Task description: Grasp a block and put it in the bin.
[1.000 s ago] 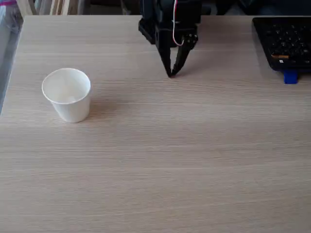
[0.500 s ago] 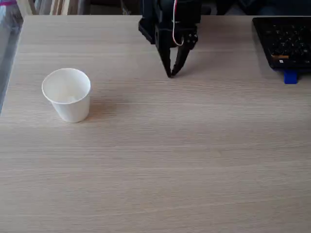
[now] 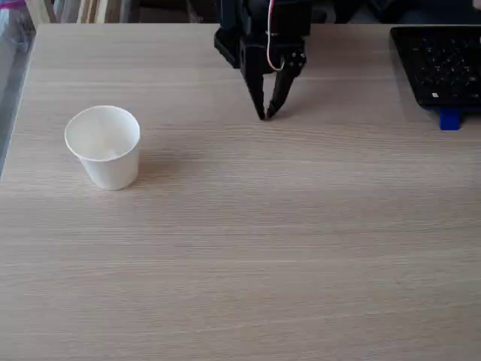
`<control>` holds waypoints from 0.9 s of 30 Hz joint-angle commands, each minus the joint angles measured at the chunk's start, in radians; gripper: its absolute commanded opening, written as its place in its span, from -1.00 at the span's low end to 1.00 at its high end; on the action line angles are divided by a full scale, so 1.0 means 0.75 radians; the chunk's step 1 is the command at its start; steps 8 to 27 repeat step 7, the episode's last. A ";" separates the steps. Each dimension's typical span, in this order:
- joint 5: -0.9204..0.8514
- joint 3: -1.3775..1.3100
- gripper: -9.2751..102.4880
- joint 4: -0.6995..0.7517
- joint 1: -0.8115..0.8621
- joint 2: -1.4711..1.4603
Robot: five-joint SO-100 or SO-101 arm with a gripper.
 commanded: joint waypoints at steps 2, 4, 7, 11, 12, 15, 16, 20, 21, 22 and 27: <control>-0.004 0.018 -0.77 0.004 0.000 0.008; -0.004 0.018 -0.77 0.004 0.000 0.008; -0.004 0.018 -0.76 0.004 0.000 0.008; -0.004 0.018 -0.76 0.004 0.000 0.008; -0.004 0.018 -0.76 0.004 0.000 0.008; -0.004 0.018 -0.76 0.004 0.000 0.008; -0.004 0.018 -0.76 0.004 0.000 0.008; -0.004 0.018 -0.76 0.004 0.000 0.008; -0.004 0.018 -0.76 0.004 0.000 0.008; -0.004 0.018 -0.76 0.004 0.000 0.008; -0.004 0.018 -0.76 0.004 0.000 0.008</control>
